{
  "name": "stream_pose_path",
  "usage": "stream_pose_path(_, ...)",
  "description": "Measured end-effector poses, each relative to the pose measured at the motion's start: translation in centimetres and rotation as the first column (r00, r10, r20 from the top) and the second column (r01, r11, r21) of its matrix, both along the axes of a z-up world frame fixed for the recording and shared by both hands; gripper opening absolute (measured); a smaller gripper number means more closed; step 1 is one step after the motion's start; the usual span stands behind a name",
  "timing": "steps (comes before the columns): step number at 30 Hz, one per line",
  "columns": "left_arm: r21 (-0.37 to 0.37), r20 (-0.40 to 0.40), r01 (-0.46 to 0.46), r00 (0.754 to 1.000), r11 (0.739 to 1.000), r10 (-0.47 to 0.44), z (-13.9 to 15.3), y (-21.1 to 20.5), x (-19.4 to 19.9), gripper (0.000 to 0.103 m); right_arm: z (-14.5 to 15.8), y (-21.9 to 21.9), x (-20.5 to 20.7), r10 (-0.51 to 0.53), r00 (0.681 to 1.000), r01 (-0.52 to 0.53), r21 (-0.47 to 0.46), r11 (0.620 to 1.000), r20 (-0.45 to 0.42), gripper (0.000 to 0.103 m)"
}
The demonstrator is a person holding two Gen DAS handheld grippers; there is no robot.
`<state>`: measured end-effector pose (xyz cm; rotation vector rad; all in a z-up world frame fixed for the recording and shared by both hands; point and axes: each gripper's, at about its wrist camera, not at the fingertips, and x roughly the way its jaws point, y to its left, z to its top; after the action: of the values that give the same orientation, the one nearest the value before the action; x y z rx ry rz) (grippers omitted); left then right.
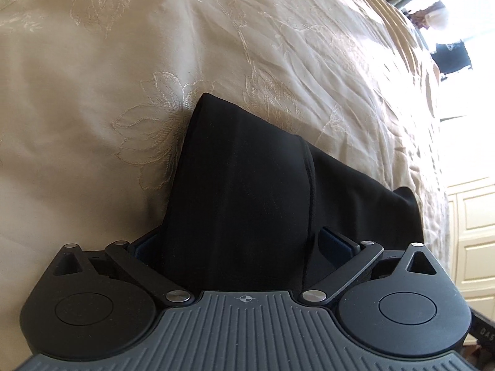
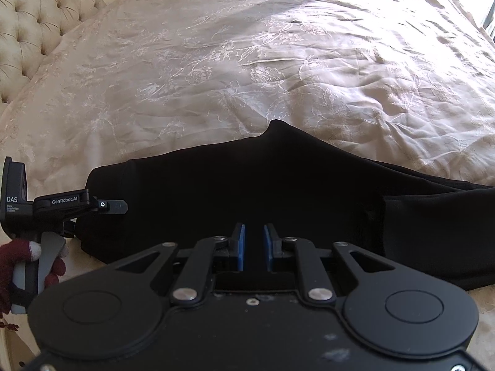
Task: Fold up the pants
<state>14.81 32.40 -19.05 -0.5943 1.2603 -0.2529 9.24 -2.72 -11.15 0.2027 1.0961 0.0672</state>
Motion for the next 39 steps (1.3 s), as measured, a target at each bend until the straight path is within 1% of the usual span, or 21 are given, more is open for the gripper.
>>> stream_pose_path(3,-0.061,-0.011,-0.050,0.999,0.997,0.049,-0.4,1.0,-0.1,0.102,-0.3,0.1,0.4,-0.005,1.000,0.005,0.011,1.000,-0.010,0.017)
stream_pose_path(4,-0.070,-0.022,-0.042,0.999,0.997,0.041,-0.4,1.1,0.0,0.102,-0.5,0.1,0.7,-0.006,1.000,0.006,0.016,1.000,-0.015,0.017)
stream_pose_path(5,-0.063,-0.033,-0.021,0.999,0.998,0.019,-0.1,1.1,0.3,0.098,-0.6,0.2,0.9,-0.005,1.000,0.006,0.019,1.000,-0.018,0.017)
stream_pose_path(6,-0.021,-0.033,-0.002,0.999,1.000,0.001,0.4,0.8,0.3,0.080,-0.8,0.2,1.1,-0.005,1.000,0.005,0.020,1.000,-0.019,0.017)
stream_pose_path(7,0.045,-0.029,0.019,0.999,0.999,-0.018,1.0,0.5,0.3,0.069,-0.9,0.2,1.5,-0.006,1.000,0.006,0.018,1.000,-0.019,0.017)
stream_pose_path(8,0.114,-0.017,0.041,0.999,0.993,-0.039,1.6,0.0,0.0,0.052,-1.0,0.1,1.8,-0.007,1.000,0.007,0.016,1.000,-0.020,0.017)
stream_pose_path(9,0.142,-0.001,0.052,0.999,0.988,-0.053,2.2,-0.3,-0.3,0.034,-1.1,0.0,2.2,-0.010,1.000,0.010,0.015,1.000,-0.019,0.017)
stream_pose_path(10,0.147,0.007,0.053,0.998,0.988,-0.055,2.7,-0.4,-0.7,0.028,-1.3,-0.1,2.7,-0.016,1.000,0.016,0.012,1.000,-0.018,0.017)
stream_pose_path(12,0.134,0.027,0.032,0.999,0.990,-0.036,3.7,-0.5,-1.3,0.022,-1.7,-0.5,3.7,-0.025,1.000,0.025,-0.002,1.000,-0.012,0.017)
stream_pose_path(16,0.178,0.067,0.028,0.997,0.984,-0.041,5.7,-1.2,-1.9,0.019,-2.6,-1.6,6.3,-0.059,0.998,0.059,-0.024,0.998,0.002,0.016)
stream_pose_path(18,0.185,0.077,0.025,0.996,0.983,-0.039,6.3,-1.5,-2.0,0.019,-3.2,-2.0,7.8,-0.066,0.998,0.066,-0.028,0.997,0.003,0.008)
stream_pose_path(19,0.185,0.079,0.023,0.996,0.982,-0.039,6.5,-1.6,-2.0,0.018,-3.7,-2.1,8.6,-0.062,0.998,0.061,-0.029,0.998,-0.001,0.007)
stream_pose_path(22,0.191,0.089,0.018,0.995,0.981,-0.035,7.1,-2.1,-1.8,0.018,-5.3,-2.3,11.0,-0.058,0.998,0.056,-0.048,0.997,-0.029,0.006)
stream_pose_path(25,0.194,0.113,0.020,0.993,0.981,-0.043,8.2,-2.6,-1.9,0.016,-7.7,-2.3,13.3,-0.070,0.994,0.064,-0.066,0.996,-0.088,0.002)
stream_pose_path(26,0.191,0.122,0.021,0.991,0.981,-0.045,8.6,-2.7,-2.0,0.016,-8.5,-2.4,13.9,-0.073,0.992,0.065,-0.078,0.995,-0.106,0.002)
stream_pose_path(29,0.186,0.142,0.021,0.989,0.982,-0.048,9.7,-3.2,-2.2,0.015,-9.5,-2.3,15.0,-0.048,0.993,0.037,-0.100,0.994,-0.112,0.002)
stream_pose_path(31,0.181,0.148,0.020,0.988,0.983,-0.048,10.1,-3.6,-2.3,0.015,-9.3,-2.4,15.1,-0.033,0.993,0.021,-0.102,0.995,-0.112,0.002)
stream_pose_path(34,0.173,0.164,0.018,0.985,0.985,-0.047,11.0,-4.0,-2.6,0.013,-8.0,-2.8,13.9,-0.038,0.996,0.032,-0.076,0.997,-0.079,0.003)
stream_pose_path(37,0.161,0.193,0.019,0.980,0.987,-0.050,12.0,-4.6,-3.1,0.012,-5.8,-3.0,10.9,-0.038,0.998,0.037,-0.027,0.999,-0.040,0.004)
stream_pose_path(39,0.153,0.211,0.027,0.976,0.988,-0.059,12.7,-5.2,-3.3,0.012,-4.9,-2.8,8.7,-0.036,0.999,0.036,-0.003,0.999,-0.039,0.004)
